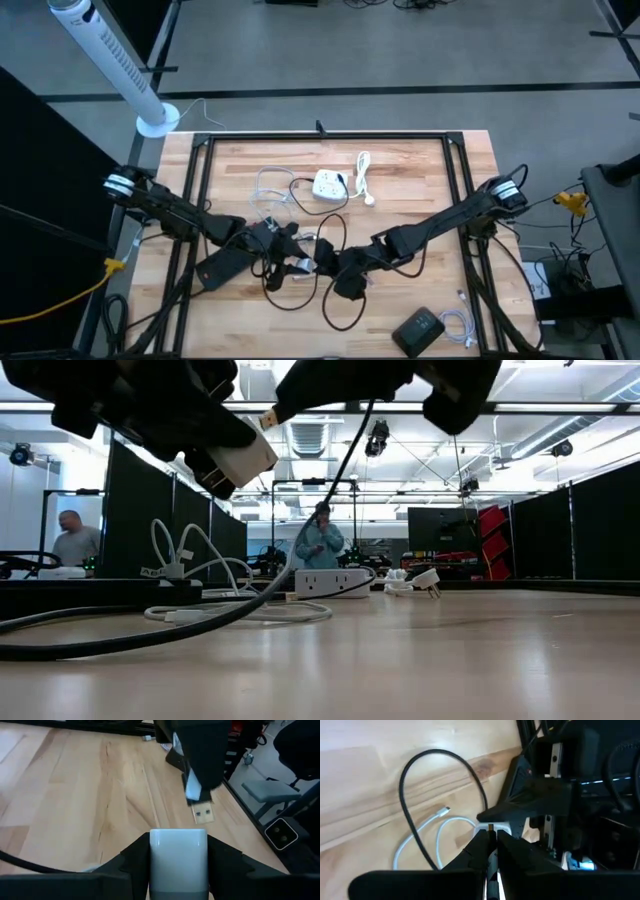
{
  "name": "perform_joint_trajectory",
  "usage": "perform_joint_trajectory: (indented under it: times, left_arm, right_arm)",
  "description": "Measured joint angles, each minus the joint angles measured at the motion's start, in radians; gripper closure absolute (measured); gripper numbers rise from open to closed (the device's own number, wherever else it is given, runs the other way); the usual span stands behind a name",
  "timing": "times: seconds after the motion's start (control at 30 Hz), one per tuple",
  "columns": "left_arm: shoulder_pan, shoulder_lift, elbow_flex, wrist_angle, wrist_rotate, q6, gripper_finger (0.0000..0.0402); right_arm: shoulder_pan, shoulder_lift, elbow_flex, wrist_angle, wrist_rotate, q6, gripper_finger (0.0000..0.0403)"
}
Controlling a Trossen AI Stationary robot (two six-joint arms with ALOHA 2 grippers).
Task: Insert USB
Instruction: Insert the black charger cable into the white charger adapter
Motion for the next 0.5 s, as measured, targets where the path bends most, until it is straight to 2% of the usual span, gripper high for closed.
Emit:
perform_joint_trajectory:
  times: [0.5]
  left_arm:
    - [-0.028, 0.007, 0.000, 0.008, 0.038, 0.040, 0.0257]
  right_arm:
    - [-0.005, 0.019, 0.000, 0.057, -0.001, -0.039, 0.0387]
